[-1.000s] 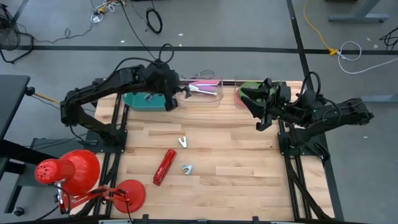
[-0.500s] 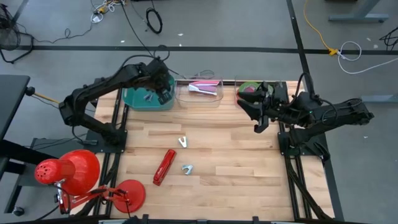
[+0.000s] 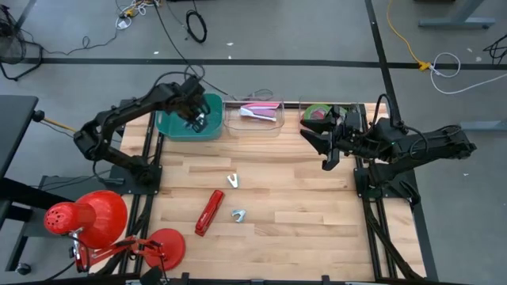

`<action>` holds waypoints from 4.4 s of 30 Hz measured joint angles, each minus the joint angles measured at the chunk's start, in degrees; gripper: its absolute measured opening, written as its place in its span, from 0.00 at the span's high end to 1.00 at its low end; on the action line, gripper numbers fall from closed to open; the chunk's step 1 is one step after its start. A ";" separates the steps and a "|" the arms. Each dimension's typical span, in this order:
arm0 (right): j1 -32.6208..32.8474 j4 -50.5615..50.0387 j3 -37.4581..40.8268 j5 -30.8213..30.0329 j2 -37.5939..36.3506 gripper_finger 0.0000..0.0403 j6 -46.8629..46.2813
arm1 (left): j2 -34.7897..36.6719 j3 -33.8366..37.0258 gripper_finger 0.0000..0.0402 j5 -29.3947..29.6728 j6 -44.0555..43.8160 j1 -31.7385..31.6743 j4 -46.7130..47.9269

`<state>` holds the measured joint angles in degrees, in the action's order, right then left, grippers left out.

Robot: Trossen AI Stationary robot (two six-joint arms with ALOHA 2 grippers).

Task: Pick and place Stapler, Stapler remover, tape
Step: Put the black staple remover into the blue bin, then put the sky blue staple remover into the blue bin

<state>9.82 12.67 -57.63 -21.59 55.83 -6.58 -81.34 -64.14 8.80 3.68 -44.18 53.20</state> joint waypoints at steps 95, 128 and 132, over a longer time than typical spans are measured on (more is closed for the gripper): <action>0.00 -0.83 0.00 -1.96 0.02 0.64 1.29 | 1.09 -9.64 0.41 -12.43 12.05 38.77 -3.59; 0.00 -4.22 0.00 -1.33 0.00 0.64 -1.77 | -18.11 -9.58 0.41 -0.32 17.62 48.25 -0.27; 0.00 -4.25 0.00 -1.32 0.00 0.64 -1.75 | -18.07 -8.39 0.41 0.52 16.38 48.97 0.92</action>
<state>9.82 8.42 -57.63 -22.91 55.83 -8.34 -99.41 -72.53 9.32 20.05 4.80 54.11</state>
